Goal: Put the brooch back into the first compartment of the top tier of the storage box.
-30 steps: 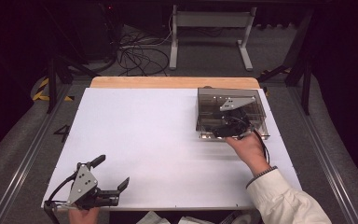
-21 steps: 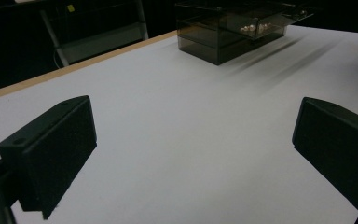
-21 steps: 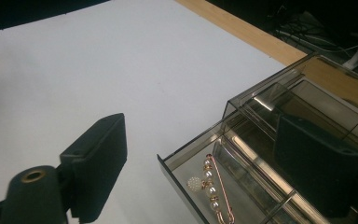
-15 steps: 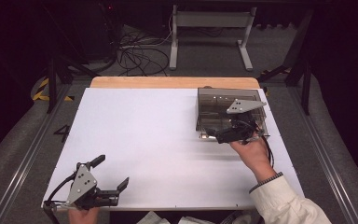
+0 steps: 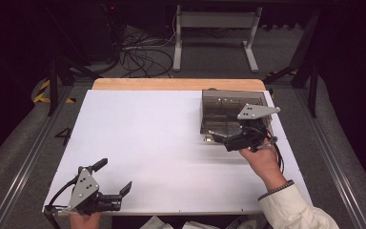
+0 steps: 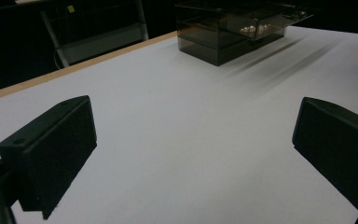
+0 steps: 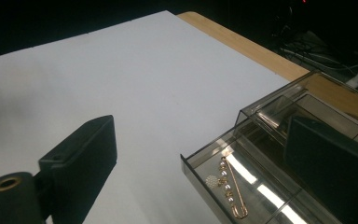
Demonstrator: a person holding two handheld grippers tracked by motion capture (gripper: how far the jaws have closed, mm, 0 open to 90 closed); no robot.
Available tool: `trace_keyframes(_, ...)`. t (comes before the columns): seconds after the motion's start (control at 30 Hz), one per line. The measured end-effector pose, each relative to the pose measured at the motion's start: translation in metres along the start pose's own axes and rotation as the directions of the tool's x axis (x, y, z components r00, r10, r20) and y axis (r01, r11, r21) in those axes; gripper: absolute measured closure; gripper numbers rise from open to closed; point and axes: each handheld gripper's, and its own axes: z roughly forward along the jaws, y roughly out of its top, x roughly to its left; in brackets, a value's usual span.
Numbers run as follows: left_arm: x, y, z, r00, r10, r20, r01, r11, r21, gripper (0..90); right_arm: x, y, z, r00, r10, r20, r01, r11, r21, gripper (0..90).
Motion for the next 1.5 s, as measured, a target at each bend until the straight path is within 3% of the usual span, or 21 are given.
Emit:
trace_keyframes(0.6,0.000,0.001,0.002,1.0000,0.003,0.002,-0.003,1.0000,0.000,0.3,0.021,-0.026,-0.033,0.9989,-0.013,-0.045,0.009,0.996,-0.092,2.1)
trace_keyframes(0.83,0.000,0.001,0.002,1.0000,-0.003,0.005,0.003,1.0000,-0.001,0.4,0.028,-0.042,-0.035,0.9968,-0.035,-0.072,0.027,0.994,-0.107,1.7)
trace_keyframes(0.97,0.000,0.001,0.002,1.0000,0.000,0.003,0.000,1.0000,-0.001,0.4,0.031,-0.053,-0.035,0.9962,-0.023,-0.084,0.013,0.992,-0.122,1.8)
trace_keyframes(1.17,0.000,0.001,0.002,1.0000,-0.003,0.003,0.003,1.0000,-0.002,0.4,0.030,-0.072,-0.032,0.9974,0.006,-0.072,-0.013,0.996,-0.086,1.8)
trace_keyframes(1.5,0.000,0.001,0.002,1.0000,0.000,0.005,0.000,1.0000,0.003,0.4,0.031,-0.100,-0.028,0.9960,0.032,-0.084,-0.041,0.993,-0.109,1.9)
